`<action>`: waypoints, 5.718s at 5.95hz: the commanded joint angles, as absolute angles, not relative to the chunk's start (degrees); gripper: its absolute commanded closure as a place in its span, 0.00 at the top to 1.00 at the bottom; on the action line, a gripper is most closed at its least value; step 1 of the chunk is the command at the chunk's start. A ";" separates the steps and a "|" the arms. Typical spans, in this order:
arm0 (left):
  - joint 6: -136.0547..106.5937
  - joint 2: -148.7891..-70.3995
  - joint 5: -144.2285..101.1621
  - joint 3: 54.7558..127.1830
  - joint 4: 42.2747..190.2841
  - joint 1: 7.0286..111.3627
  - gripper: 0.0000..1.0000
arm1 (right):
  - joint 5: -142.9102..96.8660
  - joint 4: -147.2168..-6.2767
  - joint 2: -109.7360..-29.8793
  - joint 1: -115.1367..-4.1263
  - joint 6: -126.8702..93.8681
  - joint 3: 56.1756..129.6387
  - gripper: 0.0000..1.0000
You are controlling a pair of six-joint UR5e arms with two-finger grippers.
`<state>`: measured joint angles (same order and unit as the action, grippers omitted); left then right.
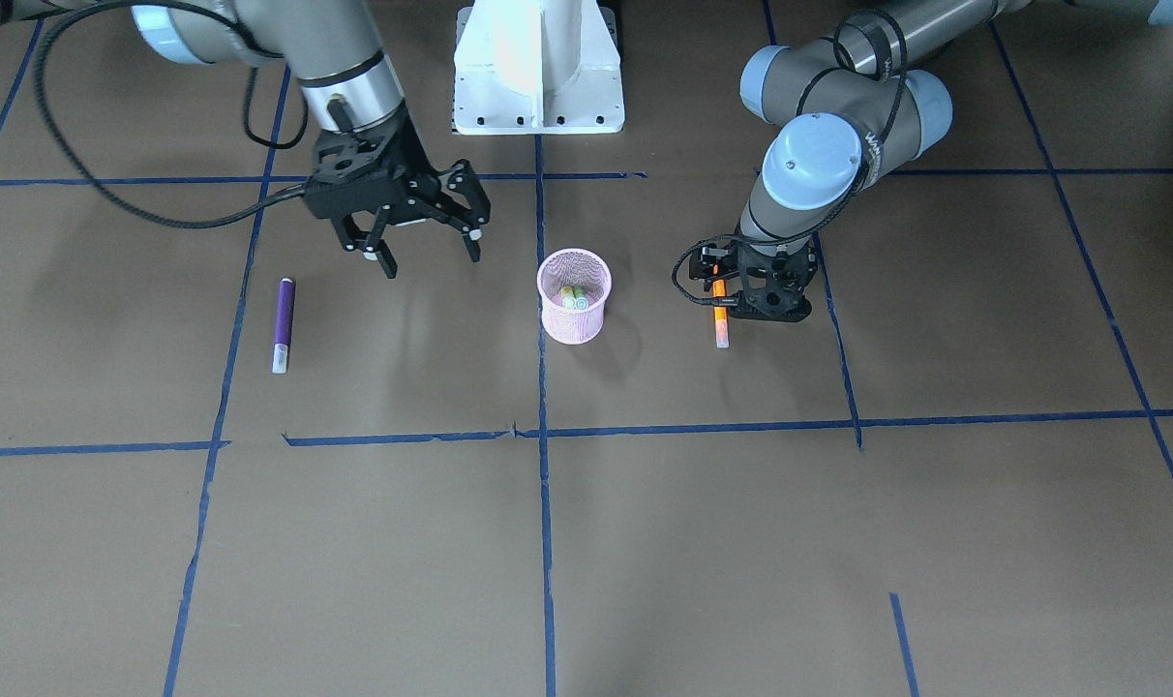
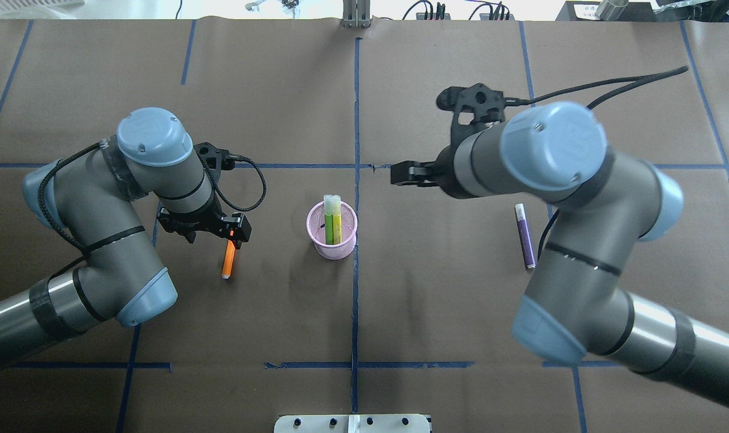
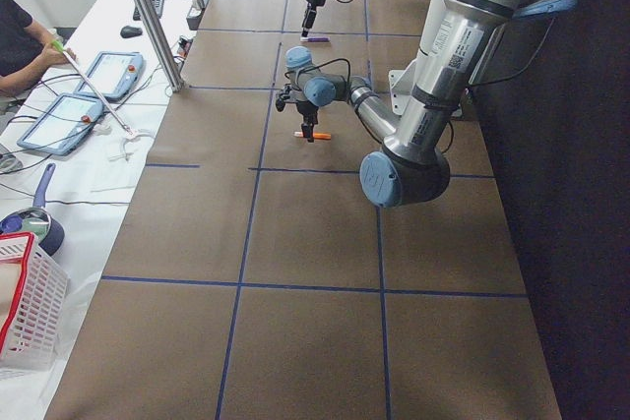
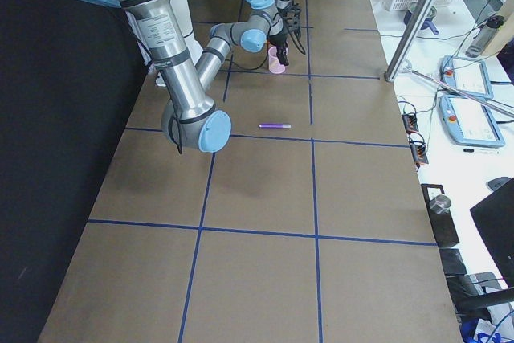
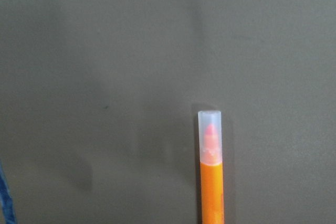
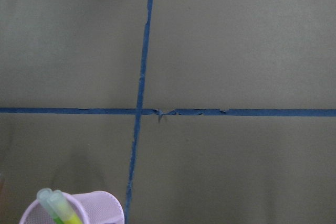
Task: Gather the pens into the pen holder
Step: 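Grasp the orange marker with the left gripper and lift it, then carry the orange marker with the left gripper into the pink cup and release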
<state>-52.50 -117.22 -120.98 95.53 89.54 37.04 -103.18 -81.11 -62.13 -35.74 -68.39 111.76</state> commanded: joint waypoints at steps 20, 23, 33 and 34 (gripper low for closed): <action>-55.90 -124.36 -109.57 107.84 97.52 39.49 0.04 | -108.98 -81.21 -71.01 -42.71 -66.01 118.83 1.00; -55.72 -126.30 -98.98 106.19 113.19 34.13 0.04 | -109.16 -81.12 -74.34 -43.85 -64.34 120.31 1.00; -51.52 -123.31 -77.61 101.08 121.29 23.82 0.73 | -109.07 -81.12 -74.79 -43.95 -63.81 120.23 1.00; -49.33 -123.14 -77.69 102.03 121.29 23.82 1.00 | -109.07 -81.12 -75.06 -43.95 -63.81 120.15 1.00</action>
<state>-51.15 -123.29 -77.65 101.40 121.30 23.89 -109.07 -81.12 -74.84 -43.95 -63.81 120.21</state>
